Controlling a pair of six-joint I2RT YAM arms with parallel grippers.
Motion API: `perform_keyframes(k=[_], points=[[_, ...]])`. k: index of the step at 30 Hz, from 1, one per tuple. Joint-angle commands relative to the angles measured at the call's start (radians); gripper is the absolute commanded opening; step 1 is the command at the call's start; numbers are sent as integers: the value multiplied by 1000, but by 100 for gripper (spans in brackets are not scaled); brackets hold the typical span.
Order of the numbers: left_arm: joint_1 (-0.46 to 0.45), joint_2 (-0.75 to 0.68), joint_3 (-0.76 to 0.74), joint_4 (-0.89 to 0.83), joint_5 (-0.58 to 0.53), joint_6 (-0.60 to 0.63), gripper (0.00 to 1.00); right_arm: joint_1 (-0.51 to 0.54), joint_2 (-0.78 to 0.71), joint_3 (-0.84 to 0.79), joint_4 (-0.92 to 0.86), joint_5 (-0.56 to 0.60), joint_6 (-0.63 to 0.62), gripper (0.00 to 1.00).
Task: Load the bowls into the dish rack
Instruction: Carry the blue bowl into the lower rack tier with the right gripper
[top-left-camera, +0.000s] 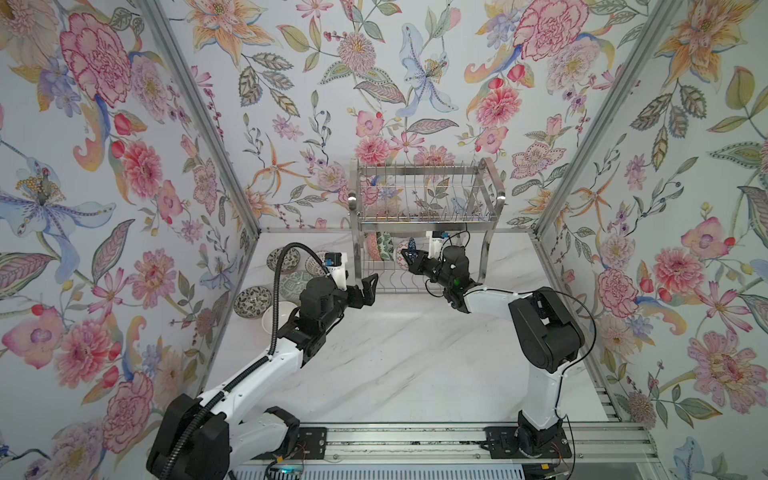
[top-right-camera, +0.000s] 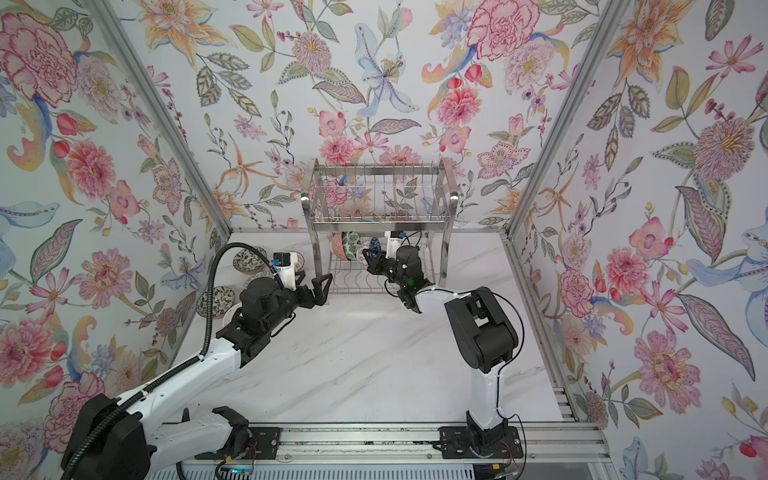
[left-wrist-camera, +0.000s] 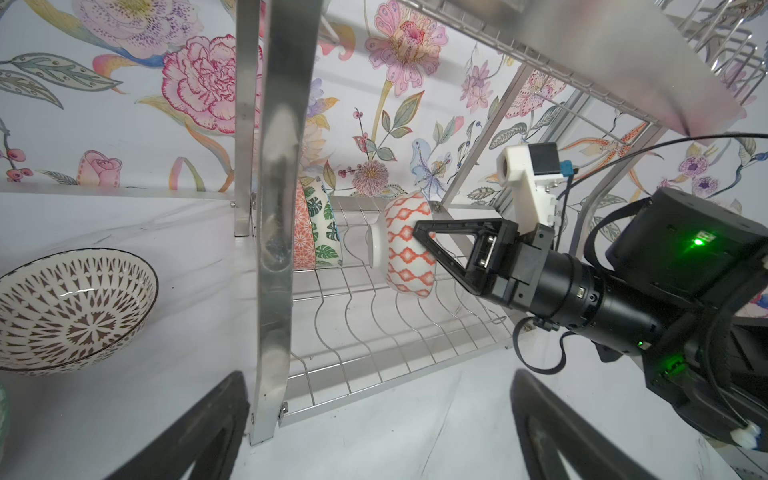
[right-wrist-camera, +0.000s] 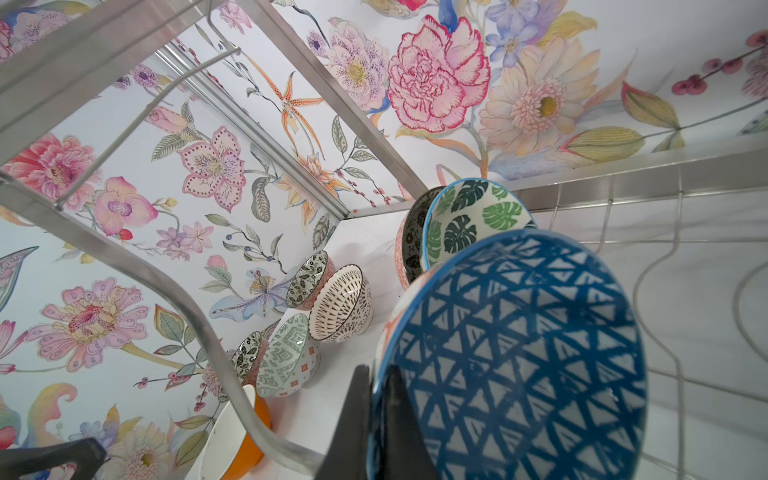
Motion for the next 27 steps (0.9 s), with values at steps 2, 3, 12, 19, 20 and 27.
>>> perform_keyframes(k=[2, 3, 12, 19, 20, 27], points=[[-22, 40, 56, -7, -15, 40, 99, -14, 45, 77, 142, -39, 40, 0], [-27, 53, 66, -14, -19, 45, 99, -18, 61, 90, 144, -44, 44, 0], [-57, 157, 127, -72, -50, 65, 99, -44, 178, 179, 220, -92, 112, 0], [-76, 186, 136, -51, -88, 89, 99, -59, 266, 252, 290, -127, 169, 0], [-78, 190, 138, -53, -97, 94, 99, -59, 279, 267, 300, -134, 181, 0], [-91, 227, 172, -85, -108, 116, 99, -69, 360, 346, 345, -157, 246, 0]])
